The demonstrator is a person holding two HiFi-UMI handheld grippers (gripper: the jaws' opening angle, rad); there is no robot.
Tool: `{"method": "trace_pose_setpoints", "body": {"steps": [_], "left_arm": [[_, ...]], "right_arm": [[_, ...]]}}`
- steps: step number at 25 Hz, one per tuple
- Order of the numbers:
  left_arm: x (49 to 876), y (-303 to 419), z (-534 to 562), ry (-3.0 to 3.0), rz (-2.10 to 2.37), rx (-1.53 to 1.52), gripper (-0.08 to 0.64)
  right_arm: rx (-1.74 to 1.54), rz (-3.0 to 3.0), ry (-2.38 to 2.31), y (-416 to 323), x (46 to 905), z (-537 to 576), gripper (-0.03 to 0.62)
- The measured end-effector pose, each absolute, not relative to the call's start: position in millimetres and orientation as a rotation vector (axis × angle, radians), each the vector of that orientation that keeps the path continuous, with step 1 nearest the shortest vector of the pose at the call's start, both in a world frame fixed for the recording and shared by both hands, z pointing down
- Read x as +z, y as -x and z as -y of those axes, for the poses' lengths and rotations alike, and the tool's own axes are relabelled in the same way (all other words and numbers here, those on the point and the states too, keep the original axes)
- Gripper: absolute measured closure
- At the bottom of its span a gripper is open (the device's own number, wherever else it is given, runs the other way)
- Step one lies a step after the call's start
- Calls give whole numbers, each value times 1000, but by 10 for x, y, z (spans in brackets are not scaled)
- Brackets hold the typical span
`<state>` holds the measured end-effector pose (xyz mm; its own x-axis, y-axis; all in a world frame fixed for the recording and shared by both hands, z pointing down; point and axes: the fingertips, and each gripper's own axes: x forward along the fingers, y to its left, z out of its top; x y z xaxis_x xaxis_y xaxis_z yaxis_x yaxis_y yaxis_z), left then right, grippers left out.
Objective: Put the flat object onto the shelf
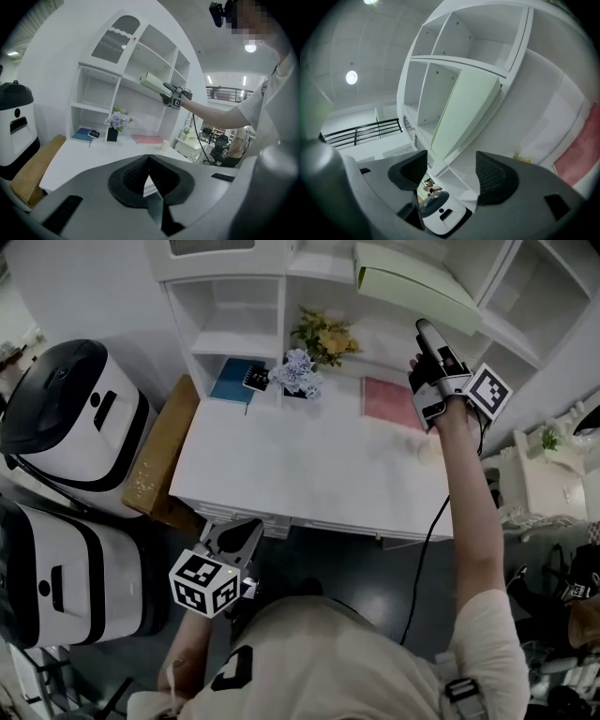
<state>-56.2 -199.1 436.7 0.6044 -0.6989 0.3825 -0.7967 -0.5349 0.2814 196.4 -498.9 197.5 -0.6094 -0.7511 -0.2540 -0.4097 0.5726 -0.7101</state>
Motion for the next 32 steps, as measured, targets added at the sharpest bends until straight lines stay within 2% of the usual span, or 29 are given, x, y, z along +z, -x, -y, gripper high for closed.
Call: {"method": "trace_pose_setpoints", "body": {"steps": [8,15,24,32], "left_arm": [[4321,950,2018,-2404,1262,352,546],[4206,1060,1963,-2442,1264,342,546],[4105,1152,1820,-2479,1228,302,546],[4181,1187,1554,-2546,1153,280,546]], "right_arm": [[-765,-2501,840,-1403,2168,4295,289],[-728,-2618,804,-955,2304,3962,343],[-650,-2727,763,-537,2339,3577,499],[-570,-2780,803,-320,2462,3068,538]]}}
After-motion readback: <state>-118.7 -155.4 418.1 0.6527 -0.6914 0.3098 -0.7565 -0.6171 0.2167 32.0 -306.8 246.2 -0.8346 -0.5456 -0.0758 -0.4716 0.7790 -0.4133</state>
